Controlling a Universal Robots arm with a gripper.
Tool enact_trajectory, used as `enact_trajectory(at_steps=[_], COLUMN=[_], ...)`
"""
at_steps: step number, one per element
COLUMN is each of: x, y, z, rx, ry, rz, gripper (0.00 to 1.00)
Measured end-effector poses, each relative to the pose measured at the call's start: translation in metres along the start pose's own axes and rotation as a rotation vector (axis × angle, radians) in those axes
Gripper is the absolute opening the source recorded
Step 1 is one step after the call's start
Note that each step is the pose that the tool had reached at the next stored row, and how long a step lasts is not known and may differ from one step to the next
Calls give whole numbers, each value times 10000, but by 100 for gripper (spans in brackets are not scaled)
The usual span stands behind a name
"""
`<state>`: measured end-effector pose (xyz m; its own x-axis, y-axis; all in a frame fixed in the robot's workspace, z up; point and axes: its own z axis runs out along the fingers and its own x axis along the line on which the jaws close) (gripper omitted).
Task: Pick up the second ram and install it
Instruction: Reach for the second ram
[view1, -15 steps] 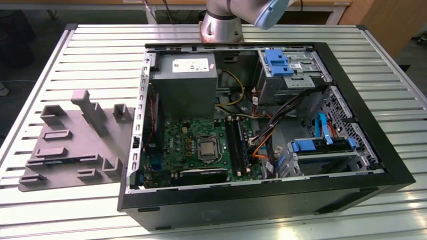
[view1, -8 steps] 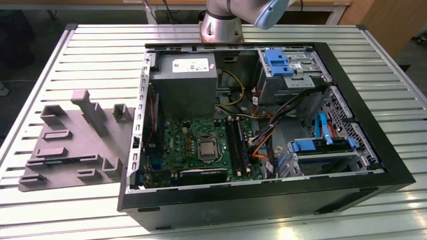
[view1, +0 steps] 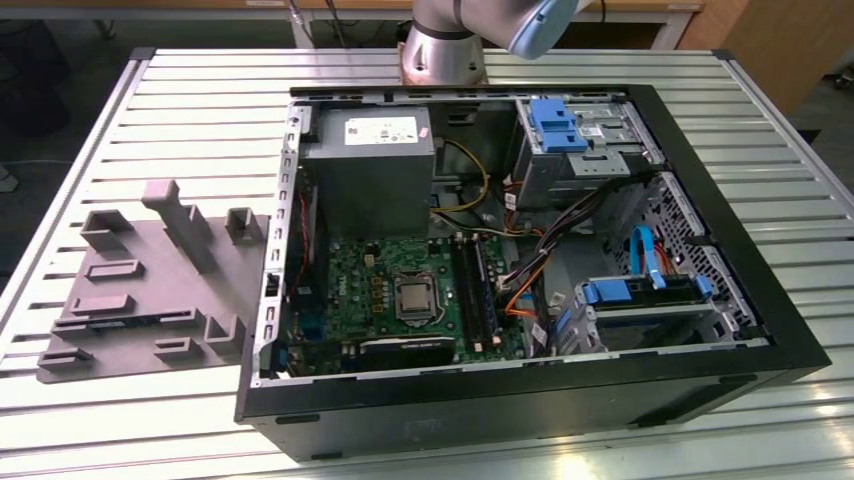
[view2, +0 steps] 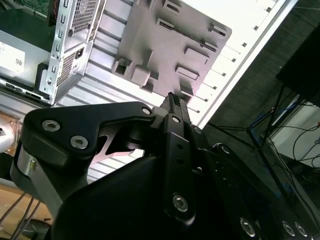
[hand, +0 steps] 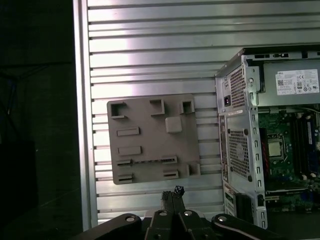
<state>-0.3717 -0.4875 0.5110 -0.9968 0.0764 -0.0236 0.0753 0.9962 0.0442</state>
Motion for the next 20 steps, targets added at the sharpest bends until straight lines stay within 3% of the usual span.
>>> enact_trajectory(at_steps=[20], x=[3], y=[-6], z=[135], rx=[1], ry=[0], rz=[0], gripper=[11])
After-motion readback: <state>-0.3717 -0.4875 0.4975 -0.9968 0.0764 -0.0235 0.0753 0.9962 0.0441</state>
